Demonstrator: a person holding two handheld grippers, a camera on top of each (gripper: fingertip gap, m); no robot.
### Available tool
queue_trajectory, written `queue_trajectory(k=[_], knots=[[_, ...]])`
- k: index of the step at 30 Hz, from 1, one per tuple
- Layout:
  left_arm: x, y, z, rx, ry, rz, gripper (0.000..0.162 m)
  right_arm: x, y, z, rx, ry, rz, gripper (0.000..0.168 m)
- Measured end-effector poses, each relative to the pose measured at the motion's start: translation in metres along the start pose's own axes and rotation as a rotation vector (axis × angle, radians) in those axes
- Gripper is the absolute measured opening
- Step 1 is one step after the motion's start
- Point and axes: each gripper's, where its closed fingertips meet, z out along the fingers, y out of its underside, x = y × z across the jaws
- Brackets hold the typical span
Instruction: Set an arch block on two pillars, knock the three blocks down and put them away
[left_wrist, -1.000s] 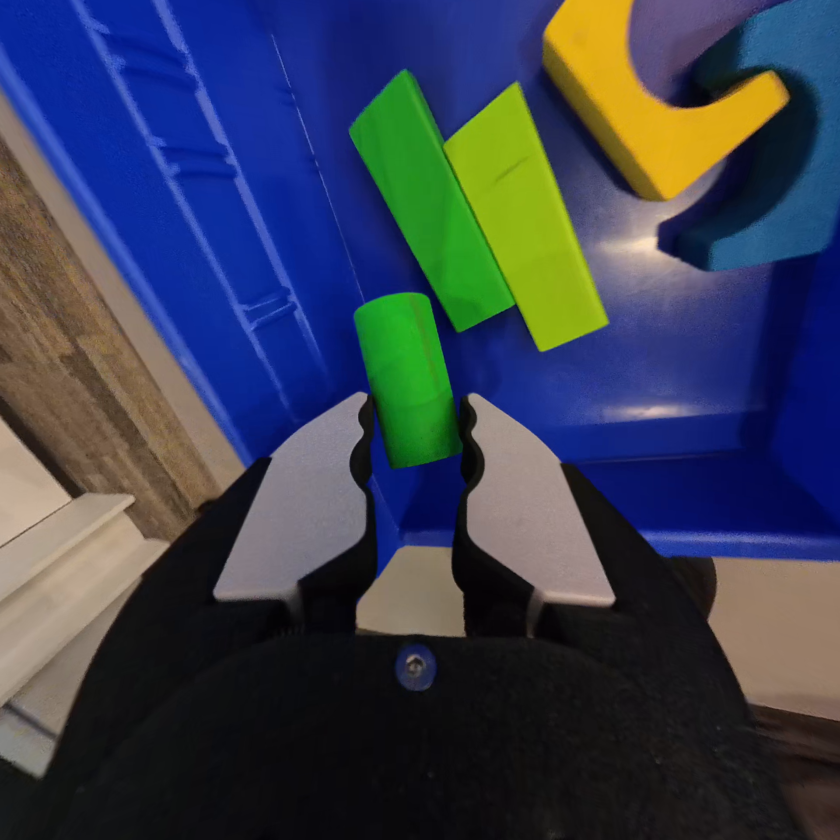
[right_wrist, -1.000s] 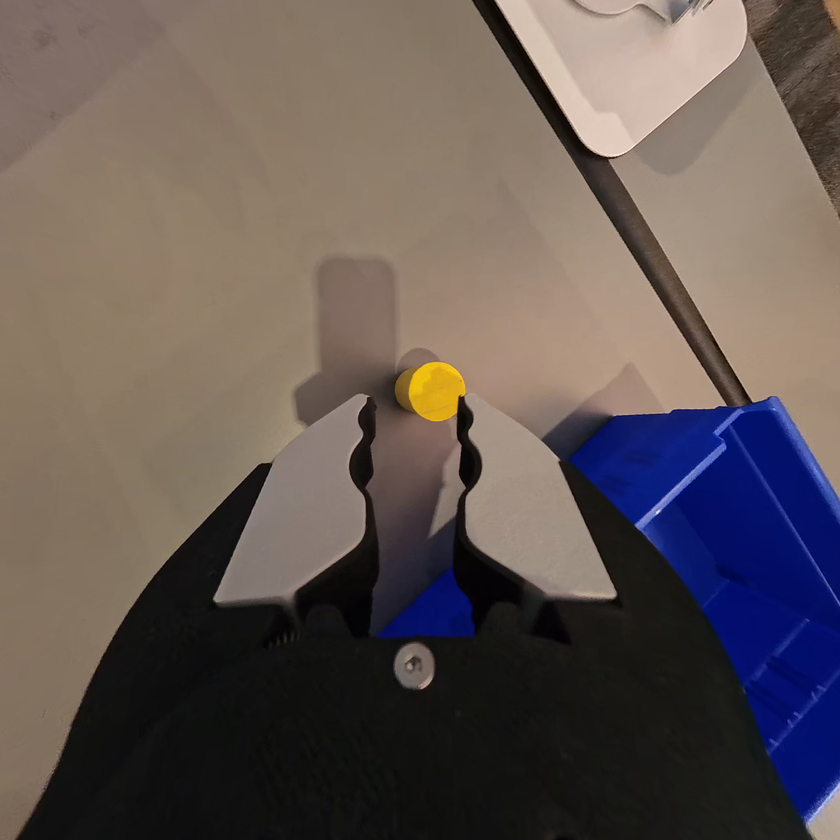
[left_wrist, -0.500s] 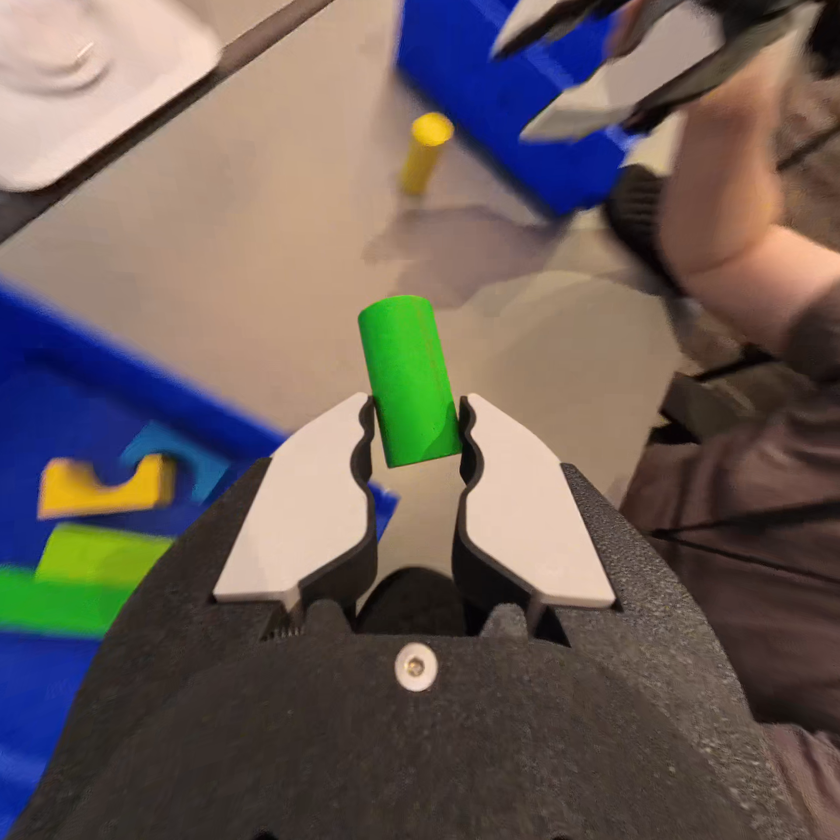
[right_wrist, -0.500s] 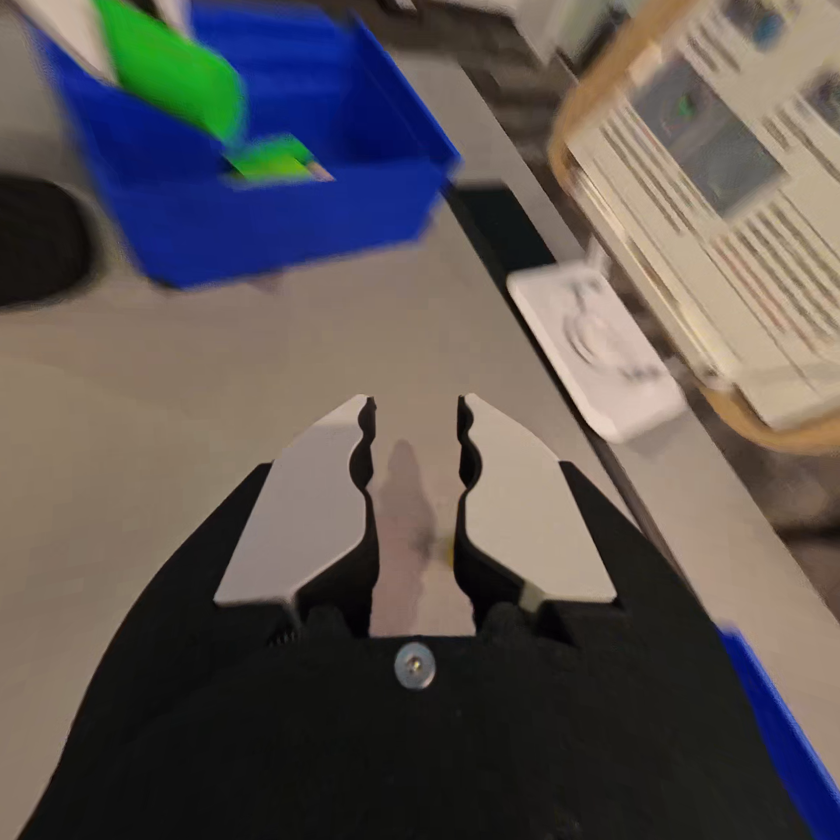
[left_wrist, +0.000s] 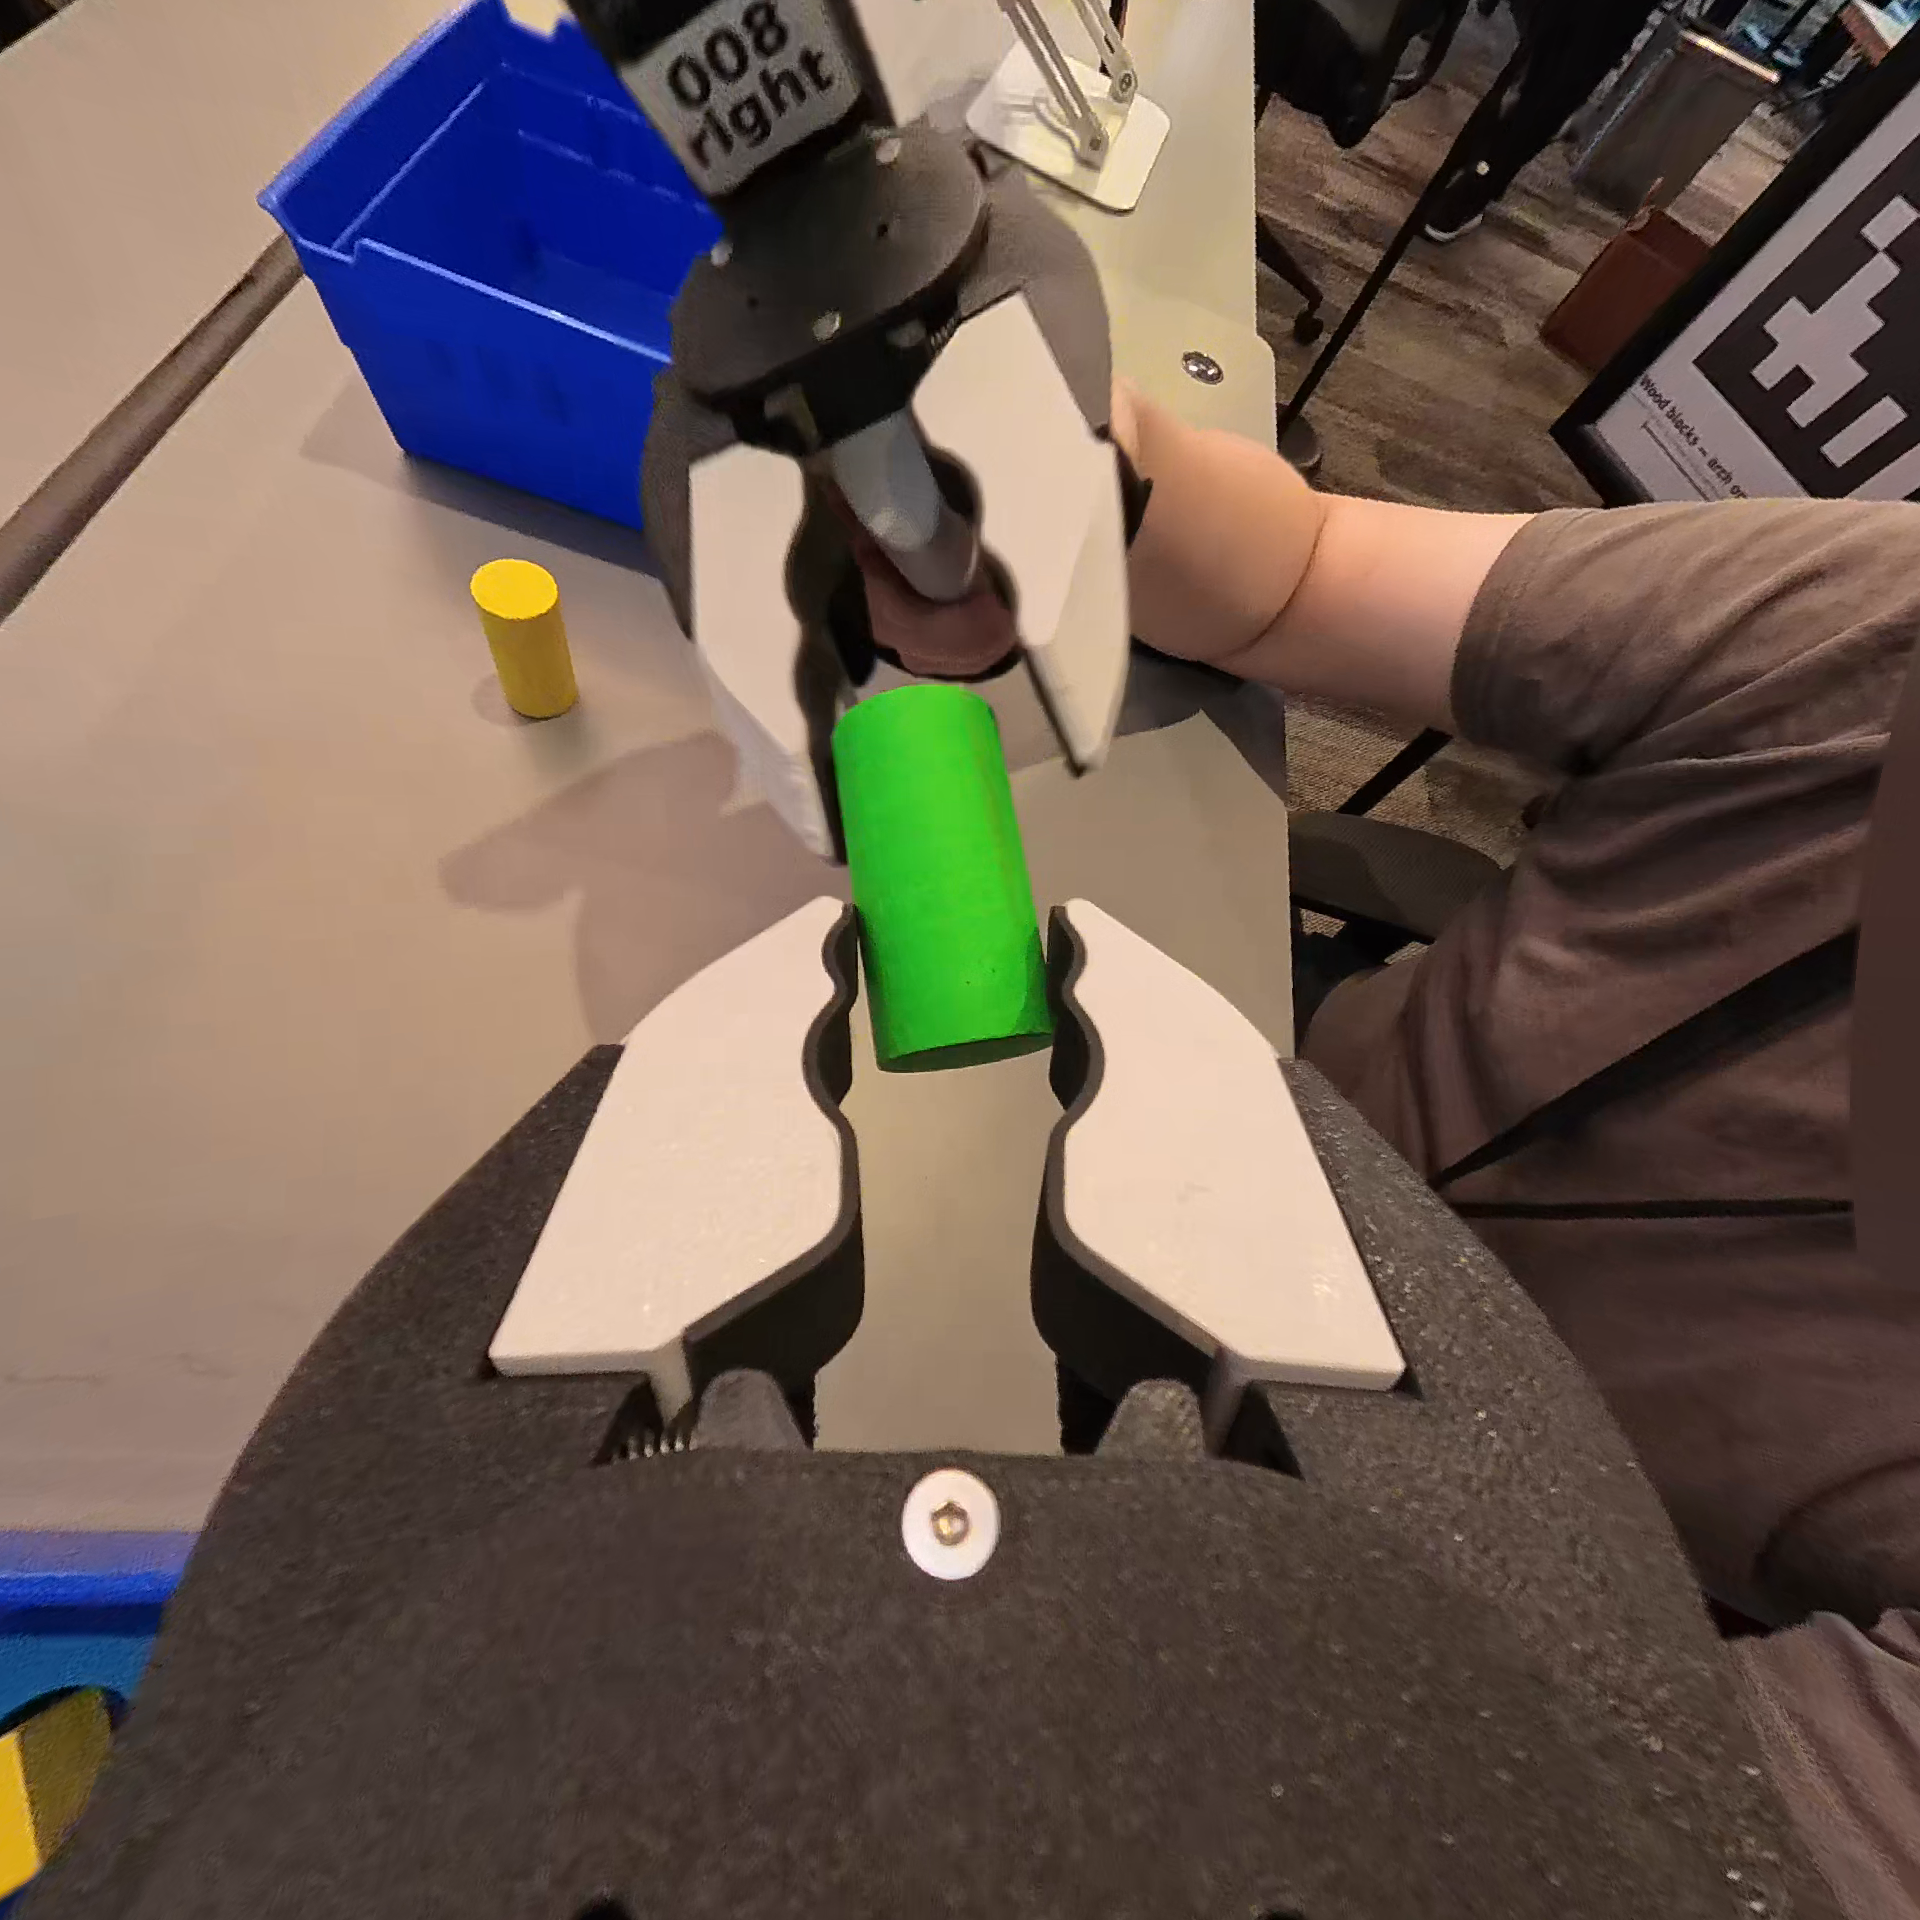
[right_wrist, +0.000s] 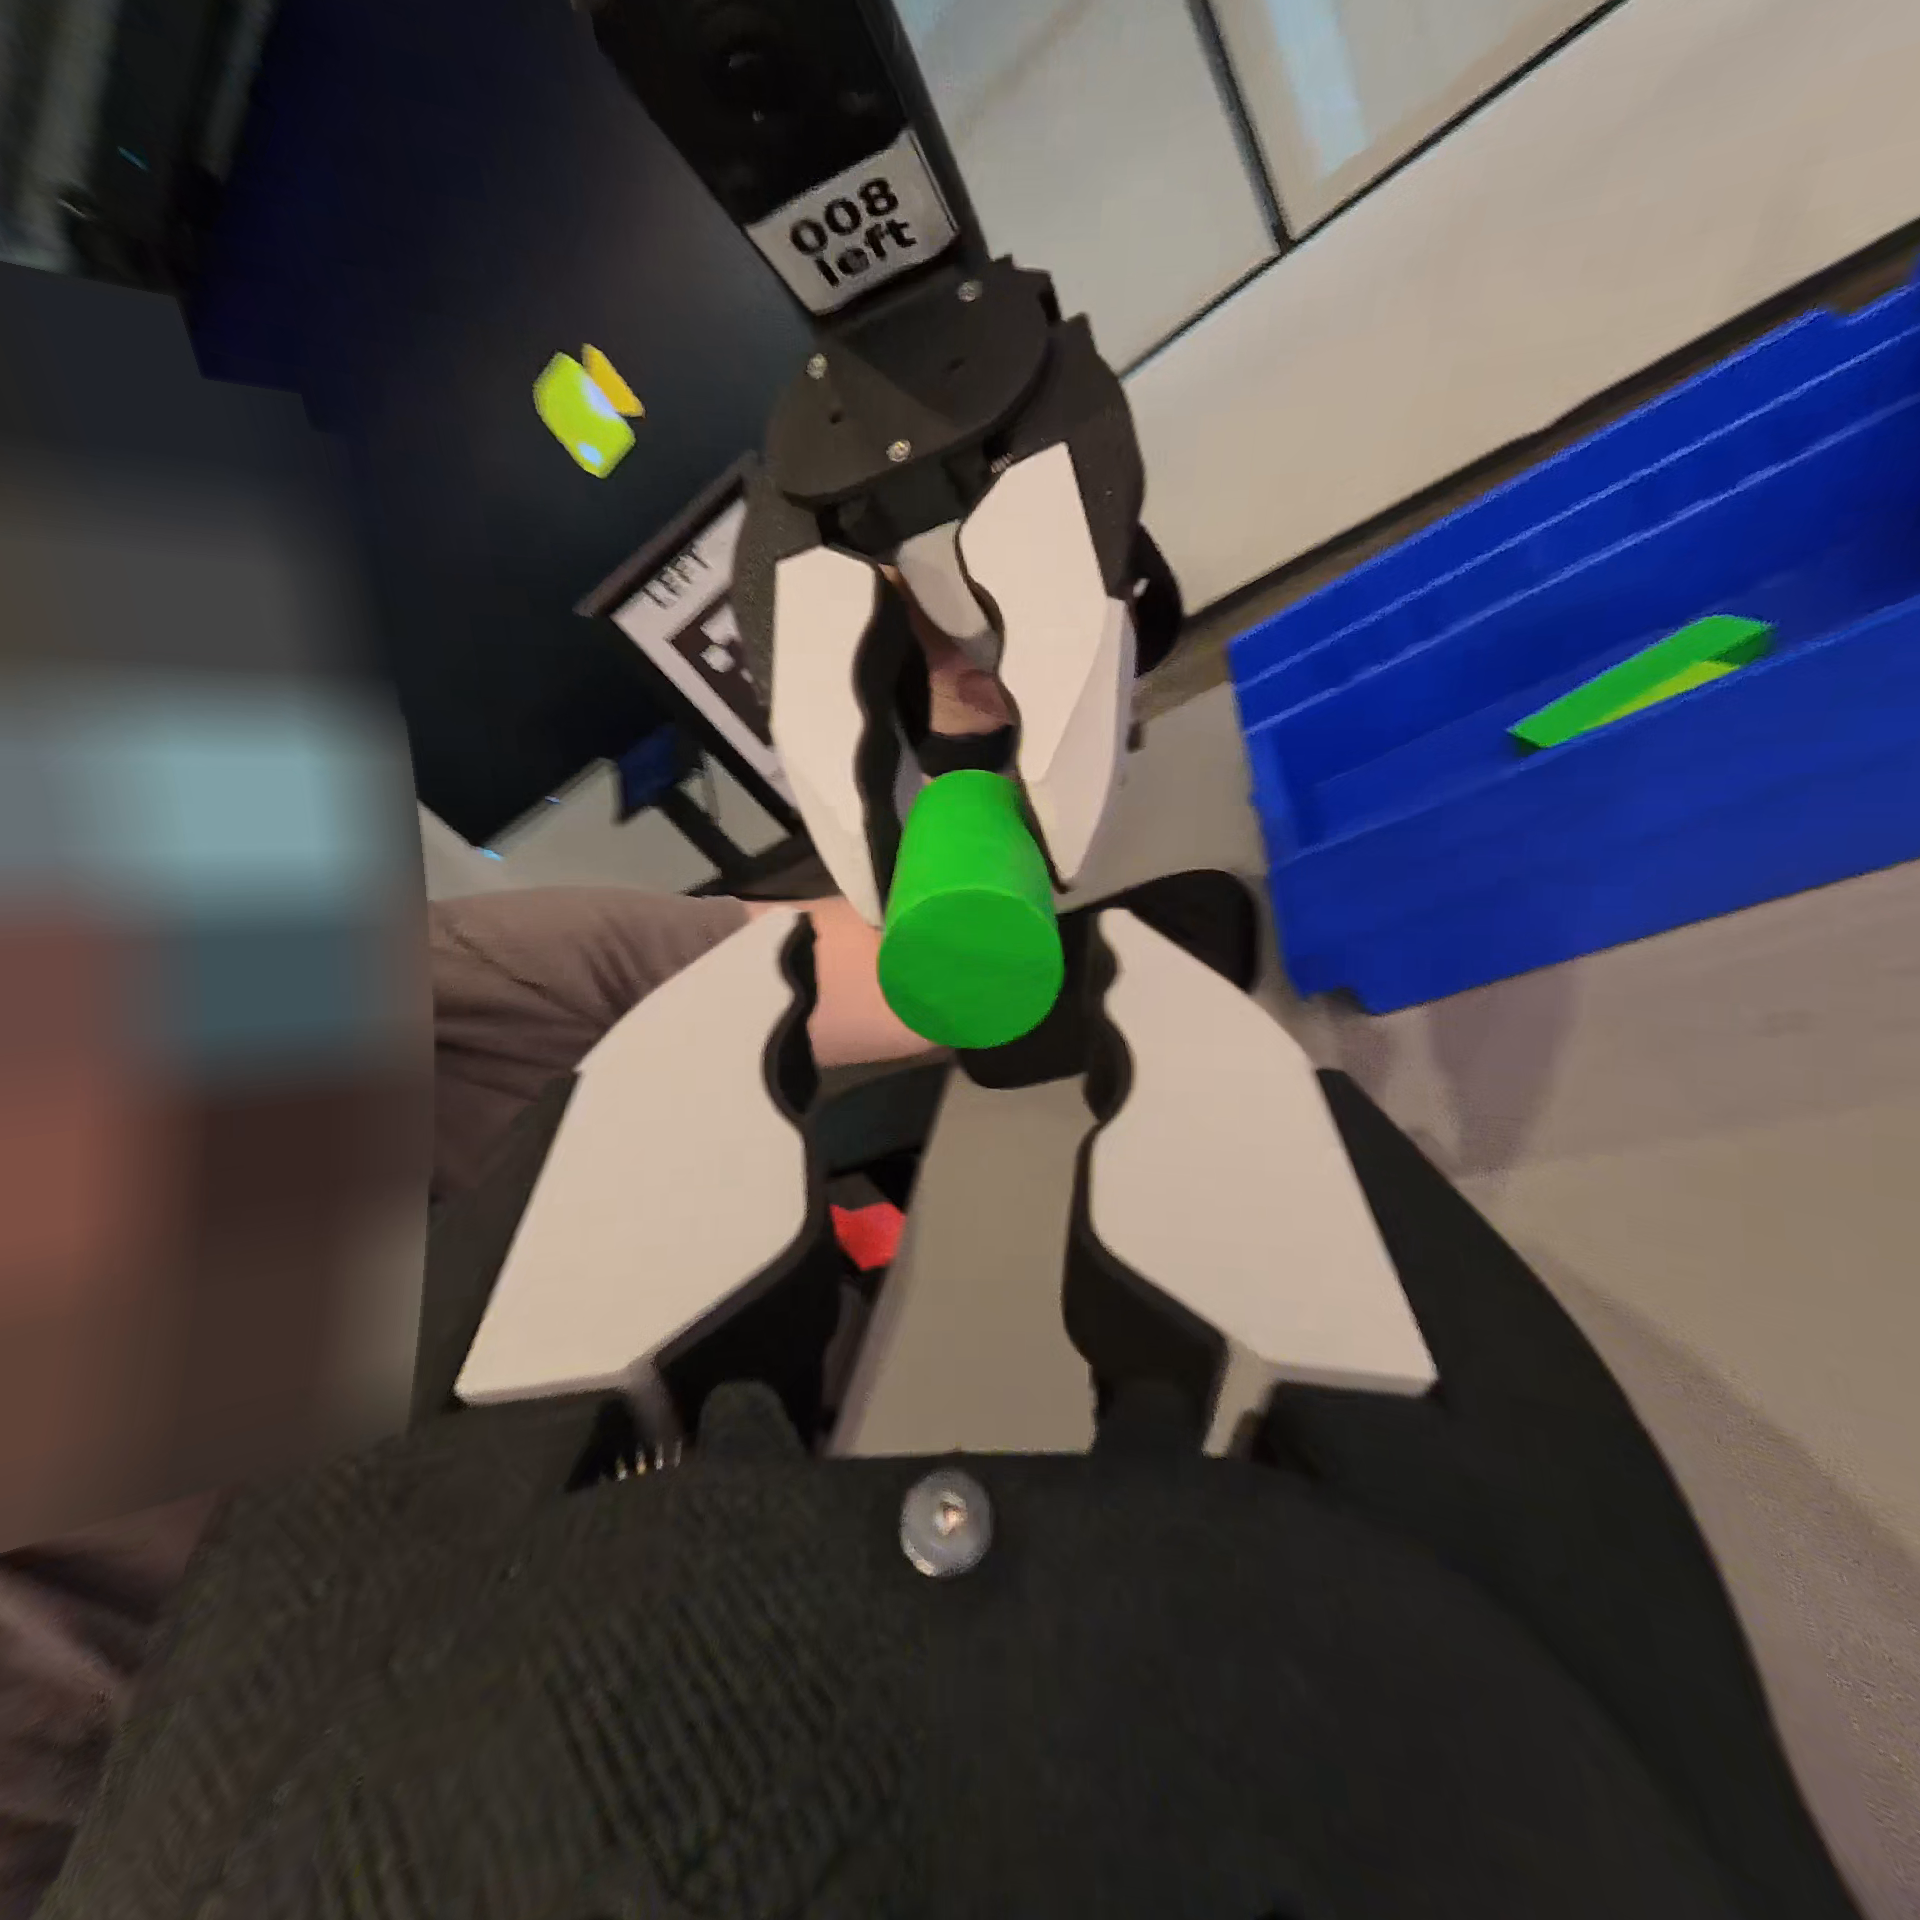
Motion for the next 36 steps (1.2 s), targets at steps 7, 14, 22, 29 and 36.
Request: queue_trajectory(k=[7, 14, 22, 29, 36], knots=[[-0.051, -0.004, -0.024, 0.064, -0.284, -0.110, 0.063, 0.024, -0.021, -0.033, 0.032, 0.257, -0.083, 0.035], [-0.089, 0.005, -0.079, 0.154, -0.462, -0.237, 0.048, 0.130, 0.007, -0.104, -0.334, 0.962, -0.087, 0.035], [-0.096, 0.021, -0.089, 0.094, -0.525, -0.240, 0.046, 0.194, 0.059, -0.123, -0.668, 1.079, 0.162, 0.035], [-0.114, 0.035, -0.098, 0.054, -0.590, -0.281, 0.045, 0.204, 0.066, -0.124, -0.759, 1.128, 0.139, 0.035], [-0.129, 0.051, -0.110, 0.025, -0.643, -0.333, 0.050, 0.209, 0.067, -0.125, -0.819, 1.152, 0.061, 0.036]])
